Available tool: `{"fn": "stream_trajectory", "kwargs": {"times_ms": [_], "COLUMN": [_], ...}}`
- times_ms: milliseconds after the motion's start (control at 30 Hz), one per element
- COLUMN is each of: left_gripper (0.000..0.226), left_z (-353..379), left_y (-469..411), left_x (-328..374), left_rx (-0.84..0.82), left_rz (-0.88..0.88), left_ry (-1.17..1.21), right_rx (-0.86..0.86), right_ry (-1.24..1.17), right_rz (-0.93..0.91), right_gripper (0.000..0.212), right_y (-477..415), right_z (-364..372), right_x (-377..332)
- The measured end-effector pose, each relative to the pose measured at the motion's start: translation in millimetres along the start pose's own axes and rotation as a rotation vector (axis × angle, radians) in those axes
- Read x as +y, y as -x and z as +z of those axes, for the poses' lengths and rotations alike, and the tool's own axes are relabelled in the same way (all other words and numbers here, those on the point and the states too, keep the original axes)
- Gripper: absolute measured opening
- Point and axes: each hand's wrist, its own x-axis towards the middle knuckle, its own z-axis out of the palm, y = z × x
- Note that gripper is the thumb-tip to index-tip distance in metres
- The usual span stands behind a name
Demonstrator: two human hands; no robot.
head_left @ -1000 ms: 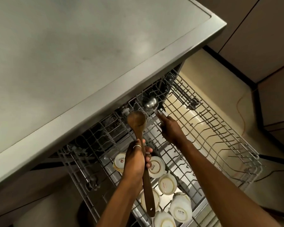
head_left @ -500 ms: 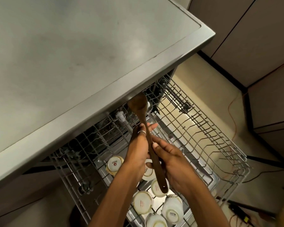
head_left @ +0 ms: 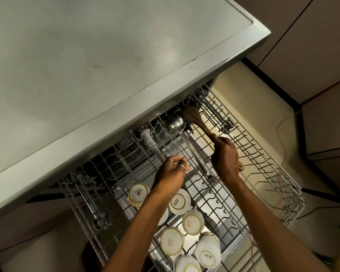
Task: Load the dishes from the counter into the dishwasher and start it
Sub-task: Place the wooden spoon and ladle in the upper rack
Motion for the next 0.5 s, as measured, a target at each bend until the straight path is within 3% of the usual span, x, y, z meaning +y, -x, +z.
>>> {"fn": "stream_trajectory", "kwargs": {"times_ms": [200, 333, 500], "left_gripper": [0.004, 0.025, 0.028], "left_z": [-7, -9, -10], "left_y": [-5, -1, 2], "left_x": [-12, -17, -27], "left_rx": [0.053, 0.017, 0.012], "left_rz": [0.018, 0.015, 0.013], "left_ry": [-0.147, -0.214, -0.213], "right_rx": [0.039, -0.024, -0.129], "right_ry": [-0.035, -0.015, 0.022], "right_rz": [0.029, 0.041, 0.101], "right_gripper": [0.048, 0.051, 0.046], "right_y": [-15, -23, -29], "right_z": [12, 16, 15], "right_x": [8, 14, 19]}}
